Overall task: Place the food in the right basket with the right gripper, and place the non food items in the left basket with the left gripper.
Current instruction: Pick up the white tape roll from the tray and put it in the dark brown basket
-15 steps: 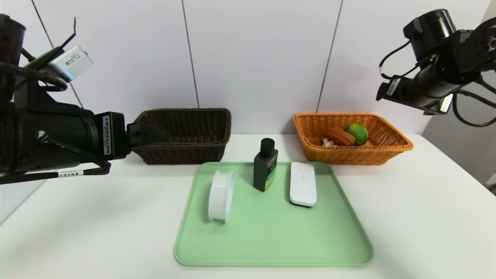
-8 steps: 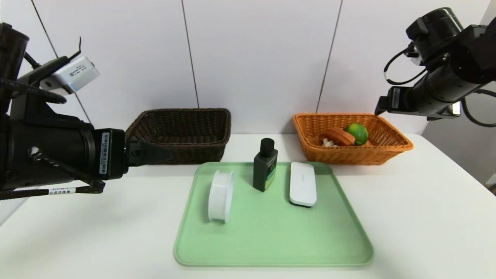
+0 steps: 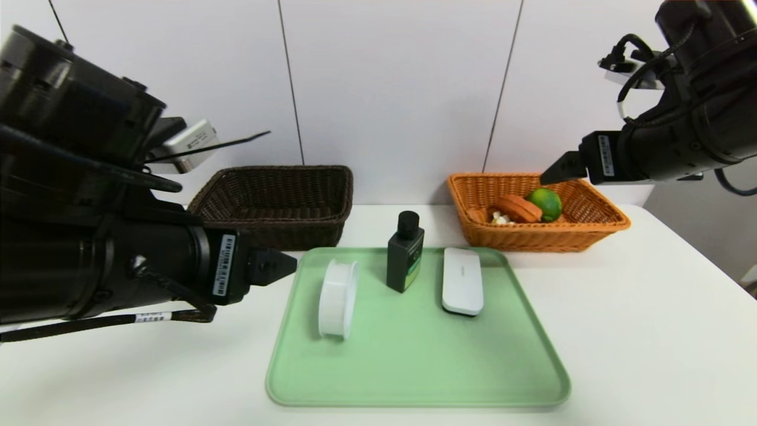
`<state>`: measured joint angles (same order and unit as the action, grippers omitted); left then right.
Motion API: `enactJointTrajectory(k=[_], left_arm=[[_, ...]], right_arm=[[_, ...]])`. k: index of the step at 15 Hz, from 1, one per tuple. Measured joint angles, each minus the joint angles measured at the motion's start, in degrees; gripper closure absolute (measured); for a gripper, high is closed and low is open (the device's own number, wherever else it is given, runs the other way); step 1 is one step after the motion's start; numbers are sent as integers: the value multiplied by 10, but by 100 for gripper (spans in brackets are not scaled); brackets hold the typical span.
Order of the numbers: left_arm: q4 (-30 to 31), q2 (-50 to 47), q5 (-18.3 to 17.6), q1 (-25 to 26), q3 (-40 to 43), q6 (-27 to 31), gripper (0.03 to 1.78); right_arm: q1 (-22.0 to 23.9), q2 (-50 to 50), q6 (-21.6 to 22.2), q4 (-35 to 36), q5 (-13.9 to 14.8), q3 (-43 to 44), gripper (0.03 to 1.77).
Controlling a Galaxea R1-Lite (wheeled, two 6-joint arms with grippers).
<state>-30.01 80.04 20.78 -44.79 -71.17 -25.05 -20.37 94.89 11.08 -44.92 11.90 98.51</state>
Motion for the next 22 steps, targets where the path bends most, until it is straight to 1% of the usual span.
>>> enactJointTrajectory(k=[1,2,4,6,9,13,17,18,21,22], left_arm=[[0,13,19,-15,-2,-8,12],[0,25,31,-27,-9,-15,12],[-1,52,35,-40,-30,-30,12],[-4,80,37,-46,-51,-33,12],[-5,118,35,-54,-71,-32,12],[-5,162,34,-55,-76,-27,12],[0,200,32,-39,-78,-26,12],[0,209,29,-30,-82,-26,12],[1,234,-5,-6,-93,-25,12],[2,243,-8,-1,-97,-26,12]], right_arm=[[-6,-11,1,4,17,-10,10],[-10,-21,1,5,32,-20,10],[-17,-38,2,8,50,-36,10],[-18,-55,3,8,64,-58,10],[-10,-70,3,9,67,-74,10],[-5,-72,4,11,75,-79,10],[-5,-70,2,26,74,-83,10],[-5,-69,1,33,74,-86,10],[-5,-64,0,56,74,-96,10],[-5,-62,-1,59,74,-97,10]])
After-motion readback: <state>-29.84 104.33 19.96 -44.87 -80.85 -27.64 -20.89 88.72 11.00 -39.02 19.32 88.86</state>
